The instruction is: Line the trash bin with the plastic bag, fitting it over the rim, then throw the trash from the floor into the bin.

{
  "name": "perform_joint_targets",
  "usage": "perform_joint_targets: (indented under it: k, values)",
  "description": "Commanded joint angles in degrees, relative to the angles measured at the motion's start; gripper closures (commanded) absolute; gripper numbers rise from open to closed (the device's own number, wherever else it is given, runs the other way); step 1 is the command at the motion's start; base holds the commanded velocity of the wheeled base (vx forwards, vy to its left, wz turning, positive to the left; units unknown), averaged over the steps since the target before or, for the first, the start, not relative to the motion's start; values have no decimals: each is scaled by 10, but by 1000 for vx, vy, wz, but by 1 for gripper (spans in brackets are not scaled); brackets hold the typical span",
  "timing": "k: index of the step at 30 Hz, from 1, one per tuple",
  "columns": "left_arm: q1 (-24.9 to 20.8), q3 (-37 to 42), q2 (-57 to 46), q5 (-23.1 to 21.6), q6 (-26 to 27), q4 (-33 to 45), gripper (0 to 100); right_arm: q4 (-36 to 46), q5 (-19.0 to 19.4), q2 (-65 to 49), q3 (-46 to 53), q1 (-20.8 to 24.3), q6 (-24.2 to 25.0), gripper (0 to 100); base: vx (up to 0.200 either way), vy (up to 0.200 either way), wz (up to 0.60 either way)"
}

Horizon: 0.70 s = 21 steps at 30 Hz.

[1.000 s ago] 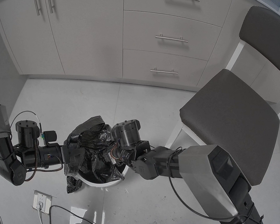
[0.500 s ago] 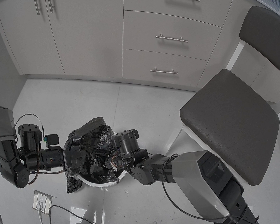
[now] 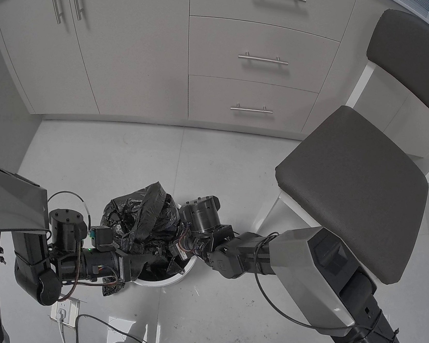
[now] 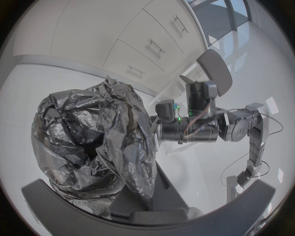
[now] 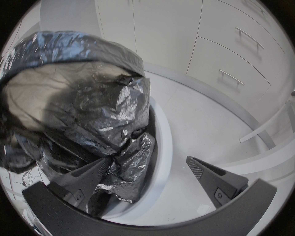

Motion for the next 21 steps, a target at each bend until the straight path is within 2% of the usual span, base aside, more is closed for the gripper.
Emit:
perform_joint_targets:
  k: [1,5,9,14,17,21]
  values:
    - [-30,0,7,8,5,0,100,22,-3,-28,0,-1,0,0,0,0,0]
    - [-42,-1,10,8,5,0,100,77,-13,-64,0,-4,12,0,0,0,0]
    - [-53,-9,24,8,5,0,100,172,-14,-107,0,-26,57,0,0,0,0]
    - [-64,-17,46,11,7,0,100,177,-15,-113,0,-47,104,0,0,0,0]
    - [-91,-26,57,52,22,-1,100,175,-16,-121,0,-49,152,0,0,0,0]
    - [-114,-51,78,112,62,-3,100,175,-21,-134,0,-50,184,0,0,0,0]
